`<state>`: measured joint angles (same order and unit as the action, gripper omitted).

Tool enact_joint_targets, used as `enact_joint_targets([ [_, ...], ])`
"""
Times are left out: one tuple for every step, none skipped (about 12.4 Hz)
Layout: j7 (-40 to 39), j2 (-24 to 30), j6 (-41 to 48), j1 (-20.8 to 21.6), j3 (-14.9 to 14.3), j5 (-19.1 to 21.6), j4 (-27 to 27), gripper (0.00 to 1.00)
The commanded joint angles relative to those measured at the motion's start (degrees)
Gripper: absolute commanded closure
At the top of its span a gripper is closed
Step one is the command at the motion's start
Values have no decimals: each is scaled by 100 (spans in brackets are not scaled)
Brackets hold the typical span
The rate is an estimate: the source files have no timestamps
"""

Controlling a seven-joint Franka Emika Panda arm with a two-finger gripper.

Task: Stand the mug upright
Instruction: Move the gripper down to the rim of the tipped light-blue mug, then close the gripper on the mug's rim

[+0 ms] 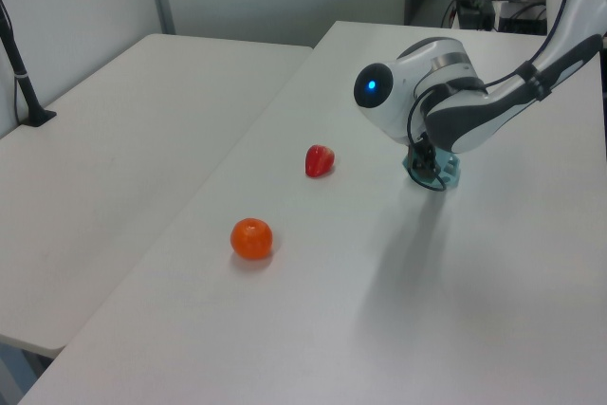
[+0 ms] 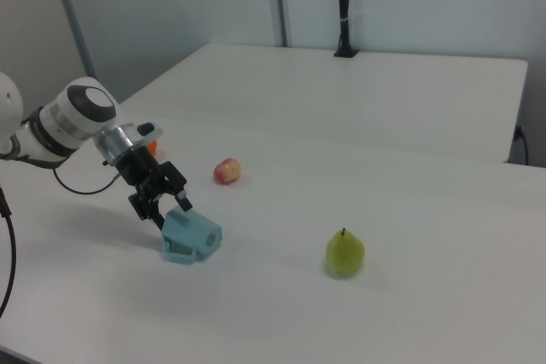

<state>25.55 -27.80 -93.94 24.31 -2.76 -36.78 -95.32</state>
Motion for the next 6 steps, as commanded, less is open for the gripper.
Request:
enact_joint_targets([
  [82, -103, -28, -163, -40, -162, 22, 8],
  [82, -137, -37, -173, -32, -171, 22, 17],
  [82, -190, -37, -190, -32, -171, 22, 19],
  [82, -208, -37, -208, -40, -180, 22, 24],
  [82, -199, -46, -216, -41, -180, 22, 27],
  [82, -208, -54, -225, -32, -172, 22, 36],
])
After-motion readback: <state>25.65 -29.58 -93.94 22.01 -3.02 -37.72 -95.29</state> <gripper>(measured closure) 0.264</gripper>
